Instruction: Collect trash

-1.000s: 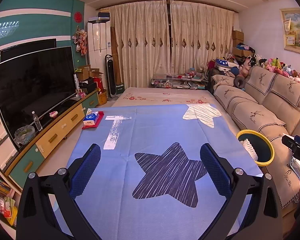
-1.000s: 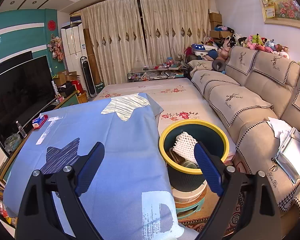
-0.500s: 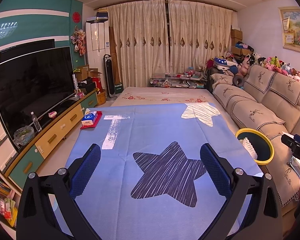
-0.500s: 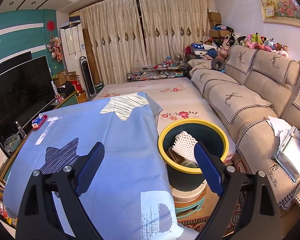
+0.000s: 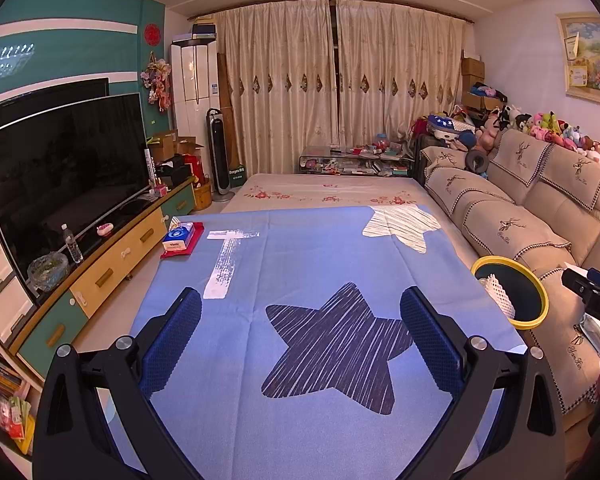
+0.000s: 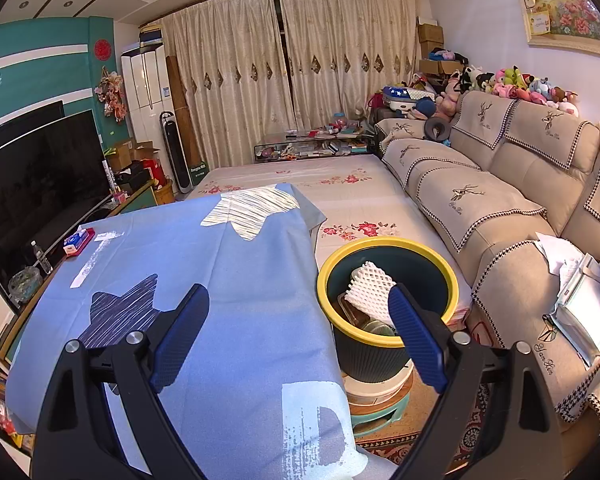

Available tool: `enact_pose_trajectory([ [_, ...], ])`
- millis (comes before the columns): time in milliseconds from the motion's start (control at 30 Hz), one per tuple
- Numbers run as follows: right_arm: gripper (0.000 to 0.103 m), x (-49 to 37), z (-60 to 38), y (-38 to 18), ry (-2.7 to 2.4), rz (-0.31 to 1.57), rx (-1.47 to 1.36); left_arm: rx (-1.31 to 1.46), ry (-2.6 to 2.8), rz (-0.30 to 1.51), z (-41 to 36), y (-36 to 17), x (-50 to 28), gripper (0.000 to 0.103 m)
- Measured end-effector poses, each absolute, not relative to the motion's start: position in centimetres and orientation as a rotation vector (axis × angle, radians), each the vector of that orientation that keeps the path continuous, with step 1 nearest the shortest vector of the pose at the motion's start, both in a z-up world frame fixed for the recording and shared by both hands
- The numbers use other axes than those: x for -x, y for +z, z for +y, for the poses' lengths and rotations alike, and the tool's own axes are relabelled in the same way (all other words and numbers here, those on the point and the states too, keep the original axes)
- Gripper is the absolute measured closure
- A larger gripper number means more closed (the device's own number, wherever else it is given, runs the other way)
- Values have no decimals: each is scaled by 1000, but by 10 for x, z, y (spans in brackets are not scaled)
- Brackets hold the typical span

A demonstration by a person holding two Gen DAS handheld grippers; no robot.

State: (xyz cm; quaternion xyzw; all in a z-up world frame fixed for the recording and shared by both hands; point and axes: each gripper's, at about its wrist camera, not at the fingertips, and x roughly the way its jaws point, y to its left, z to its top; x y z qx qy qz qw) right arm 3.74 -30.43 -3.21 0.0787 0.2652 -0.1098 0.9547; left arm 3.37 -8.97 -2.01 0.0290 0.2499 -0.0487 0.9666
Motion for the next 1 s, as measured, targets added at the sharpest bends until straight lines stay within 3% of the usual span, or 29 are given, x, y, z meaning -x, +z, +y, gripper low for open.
enact_pose_trajectory([
  [1000,17,-42,-303,-40,-213,559,-152,-26,-166,588,-91,-33,-55,5],
])
